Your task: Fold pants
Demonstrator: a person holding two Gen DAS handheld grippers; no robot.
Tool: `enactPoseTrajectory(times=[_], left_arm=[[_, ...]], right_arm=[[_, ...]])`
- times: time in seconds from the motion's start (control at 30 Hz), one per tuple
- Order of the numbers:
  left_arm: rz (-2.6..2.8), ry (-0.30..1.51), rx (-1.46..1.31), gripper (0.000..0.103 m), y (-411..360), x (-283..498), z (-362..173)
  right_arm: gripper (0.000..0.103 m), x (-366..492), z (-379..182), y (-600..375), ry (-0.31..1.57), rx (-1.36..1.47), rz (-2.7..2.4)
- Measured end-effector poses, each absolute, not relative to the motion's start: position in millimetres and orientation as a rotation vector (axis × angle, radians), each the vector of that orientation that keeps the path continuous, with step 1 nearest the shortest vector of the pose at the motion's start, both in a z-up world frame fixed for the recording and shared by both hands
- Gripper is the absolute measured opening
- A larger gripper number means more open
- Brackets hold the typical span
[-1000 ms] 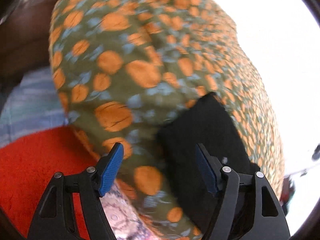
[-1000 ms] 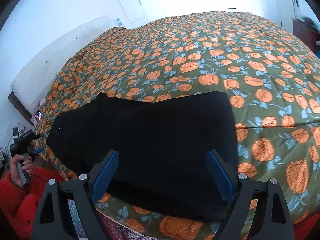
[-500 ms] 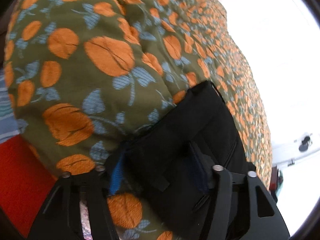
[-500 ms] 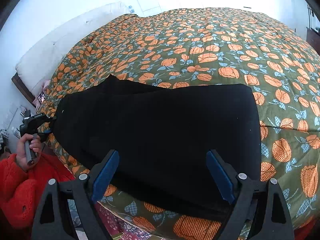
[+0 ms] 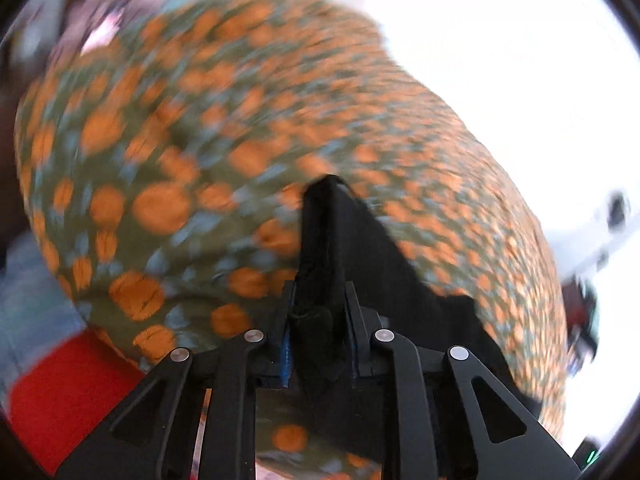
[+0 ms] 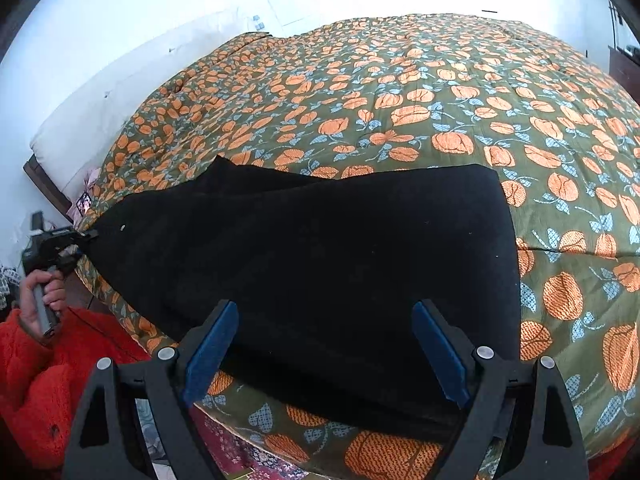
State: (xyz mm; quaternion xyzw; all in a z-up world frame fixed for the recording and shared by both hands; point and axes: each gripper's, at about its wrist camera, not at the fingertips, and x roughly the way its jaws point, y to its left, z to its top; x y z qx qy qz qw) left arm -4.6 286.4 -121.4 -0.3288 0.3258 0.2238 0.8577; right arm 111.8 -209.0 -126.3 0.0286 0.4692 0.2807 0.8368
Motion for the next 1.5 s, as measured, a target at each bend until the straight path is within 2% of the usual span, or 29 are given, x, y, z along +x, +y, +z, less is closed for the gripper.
enactPoseTrajectory(times=[0.1,0.23,0.33,0.4,0.5,0.57,0.63,0.7,0.8,0.83,0.87,0.9,0.93,1.0,1.03,1.17,1.3,1.5], left_arm=[[0.350,0.670,-0.482,0.019,221.1,17.6,-71.4],[0.142,0.703,-0.275,0.019,124.8,45.9,-47.2],[-0.040,0.777,-0.137,0.021,44.9,73.4,-65.2],[-0.151,0.854,-0.065,0.039,3.1,87.9,-88.9],[-0.282,0.980,0.021,0.041,-44.9,95.8,-124.9],[-0.301,0.996,0.044,0.041,-52.6,86.4,-127.7],[-0.318,0.961,0.021,0.048,-39.0,74.0,-115.0],[-0.262,0.898,-0.015,0.063,-6.0,64.5,-98.9],[-0.115,0.862,-0.138,0.065,52.7,64.6,-93.9],[-0.050,0.865,-0.194,0.064,76.7,67.3,-97.4],[0.011,0.866,-0.234,0.057,95.9,69.5,-102.8],[0.055,0.870,-0.254,0.045,110.0,72.9,-111.0],[0.078,0.889,-0.257,0.038,115.2,76.5,-119.6],[0.068,0.962,-0.258,0.008,113.4,86.9,-145.2],[0.046,0.996,-0.257,0.004,105.4,89.5,-157.1],[-0.028,1.043,-0.111,0.000,59.6,85.6,-180.3],[-0.030,1.035,-0.058,0.000,51.0,85.1,-179.0],[-0.022,1.029,-0.051,0.000,54.0,84.7,-181.1]], right_arm=[[0.088,112.4,-121.1,-214.3,0.970,0.078,0.585],[0.088,116.5,-112.7,-228.5,0.934,0.124,0.544],[0.088,121.3,-108.4,-244.5,0.915,0.171,0.499],[0.088,122.8,-106.7,-255.6,0.906,0.197,0.470],[0.088,122.8,-105.2,-271.4,0.899,0.223,0.430],[0.088,120.9,-102.4,-281.0,0.889,0.236,0.412],[0.088,119.3,-98.2,-290.4,0.872,0.251,0.400],[0.088,118.1,-94.5,-297.4,0.857,0.261,0.393],[0.088,122.5,-89.4,-297.9,0.863,0.308,0.420],[0.088,123.5,-87.2,-295.5,0.865,0.329,0.444],[0.088,125.9,-83.1,-288.3,0.870,0.356,0.489],[0.088,127.6,-80.9,-282.2,0.877,0.369,0.522],[0.088,131.4,-78.8,-271.3,0.899,0.392,0.584],[0.088,138.6,-81.2,-254.1,0.957,0.443,0.688],[0.088,144.7,-85.3,-243.4,1.001,0.484,0.744],[0.088,166.5,-118.9,-212.1,1.223,0.599,0.850],[0.085,179.8,-153.1,-187.1,1.402,0.527,0.835],[0.082,189.8,-167.0,-162.4,1.475,0.495,0.883]])
